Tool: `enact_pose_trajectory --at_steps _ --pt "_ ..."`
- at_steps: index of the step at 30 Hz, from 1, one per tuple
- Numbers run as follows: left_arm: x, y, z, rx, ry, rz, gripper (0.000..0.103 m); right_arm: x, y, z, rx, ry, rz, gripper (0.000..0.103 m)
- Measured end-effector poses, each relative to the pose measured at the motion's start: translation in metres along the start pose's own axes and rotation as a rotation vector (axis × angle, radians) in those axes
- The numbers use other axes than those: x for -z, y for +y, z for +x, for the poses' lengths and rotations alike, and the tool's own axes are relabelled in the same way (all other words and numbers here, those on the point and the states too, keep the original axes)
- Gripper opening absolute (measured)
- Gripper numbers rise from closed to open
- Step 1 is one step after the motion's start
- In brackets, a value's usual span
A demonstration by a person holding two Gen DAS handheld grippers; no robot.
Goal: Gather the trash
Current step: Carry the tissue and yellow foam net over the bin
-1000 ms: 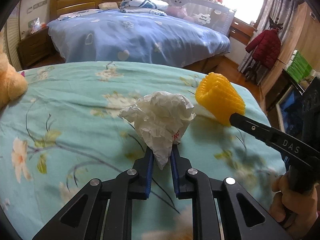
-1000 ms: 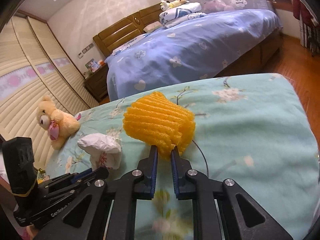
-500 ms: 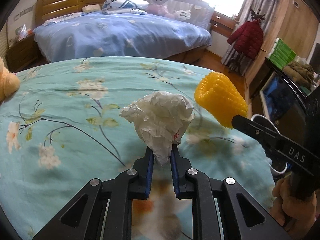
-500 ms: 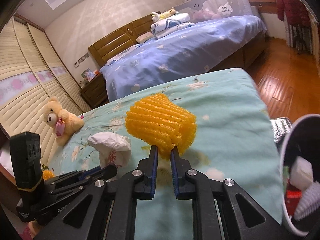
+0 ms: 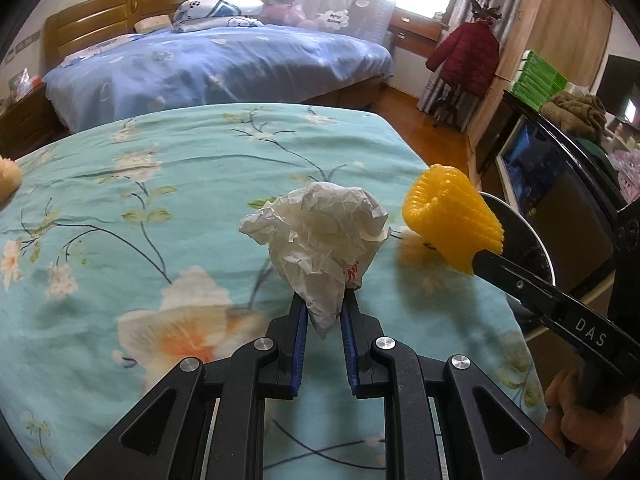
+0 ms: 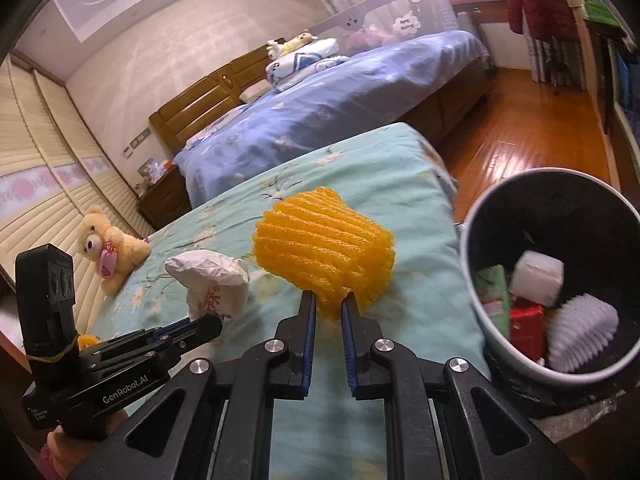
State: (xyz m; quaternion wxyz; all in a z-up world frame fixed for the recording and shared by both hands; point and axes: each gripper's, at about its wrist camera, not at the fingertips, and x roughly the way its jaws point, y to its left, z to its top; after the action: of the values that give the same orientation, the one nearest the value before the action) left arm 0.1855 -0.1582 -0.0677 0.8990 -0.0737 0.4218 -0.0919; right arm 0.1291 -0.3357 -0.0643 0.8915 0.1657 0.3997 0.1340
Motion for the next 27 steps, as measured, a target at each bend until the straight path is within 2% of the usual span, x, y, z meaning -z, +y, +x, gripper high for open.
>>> enact_pose_trajectory --at_steps 12,27 --pt "0.006 -0.039 -0.005 0.018 0.000 0.079 0.015 0.006 -0.020 -0.028 0.039 -0.048 0.029 0.012" --pt "0.003 -0.062 -0.003 0.036 0.005 0.134 0.015 0.010 -0.037 -0.050 0.081 -0.073 0.046 0.012"
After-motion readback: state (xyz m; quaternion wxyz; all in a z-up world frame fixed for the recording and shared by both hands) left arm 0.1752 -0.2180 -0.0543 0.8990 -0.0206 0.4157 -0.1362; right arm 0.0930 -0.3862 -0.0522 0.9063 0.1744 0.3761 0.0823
